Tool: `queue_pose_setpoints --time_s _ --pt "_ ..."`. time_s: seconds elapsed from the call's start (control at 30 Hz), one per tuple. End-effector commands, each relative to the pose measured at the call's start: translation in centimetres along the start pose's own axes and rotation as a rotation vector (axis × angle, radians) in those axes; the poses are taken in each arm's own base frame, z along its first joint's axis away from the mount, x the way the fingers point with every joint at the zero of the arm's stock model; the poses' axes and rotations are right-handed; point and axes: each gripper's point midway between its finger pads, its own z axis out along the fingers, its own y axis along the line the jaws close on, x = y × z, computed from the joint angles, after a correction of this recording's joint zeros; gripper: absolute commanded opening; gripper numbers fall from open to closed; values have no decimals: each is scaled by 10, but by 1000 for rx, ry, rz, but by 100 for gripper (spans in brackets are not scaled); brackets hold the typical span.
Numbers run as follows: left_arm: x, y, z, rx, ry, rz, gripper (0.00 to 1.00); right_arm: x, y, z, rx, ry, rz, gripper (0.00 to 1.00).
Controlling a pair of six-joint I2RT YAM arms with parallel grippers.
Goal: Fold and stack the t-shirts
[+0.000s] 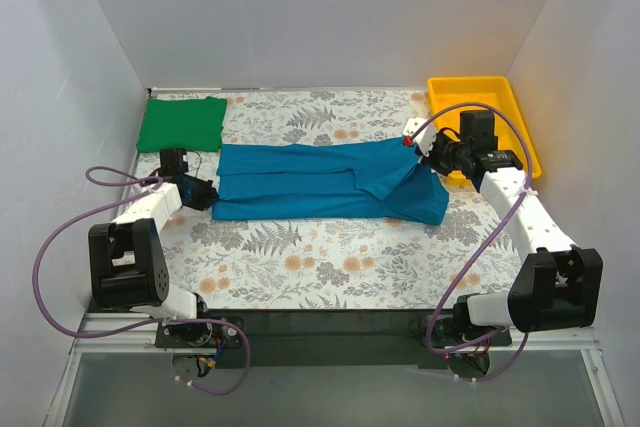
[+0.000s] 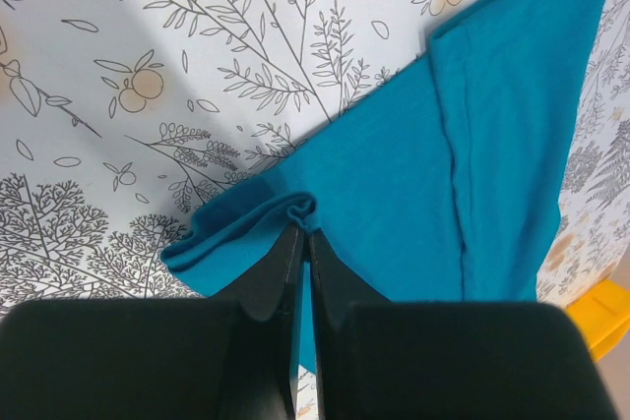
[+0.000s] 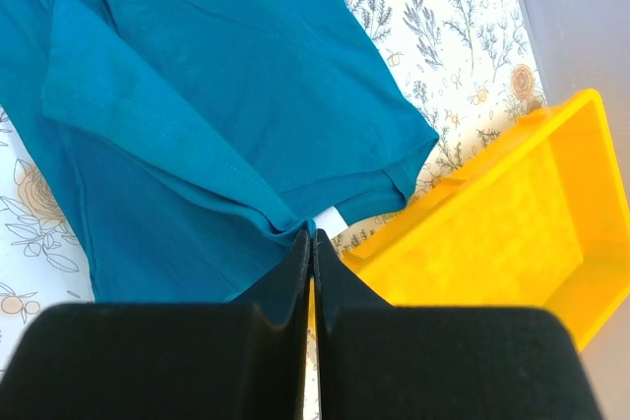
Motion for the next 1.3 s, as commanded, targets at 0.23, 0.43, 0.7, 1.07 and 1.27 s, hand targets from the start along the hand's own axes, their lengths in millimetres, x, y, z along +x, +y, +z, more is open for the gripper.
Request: queue_pose_setpoints --time_s 0.23,0.43,0.7,1.07,1.27 --pt "-19 -21 -7 52 -58 6 0 -18 -30 -6 82 -53 -13 1" --pt "-22 -27 -3 50 -57 8 0 -18 -34 -2 85 -53 -9 1" --pt "-23 -27 4 36 -51 6 0 -21 -38 6 74 -69 4 1" --pt "-22 -30 8 39 -39 25 0 -16 -38 16 54 -61 21 1" --pt "-23 -32 8 44 -39 29 0 -19 -42 19 51 -69 25 1"
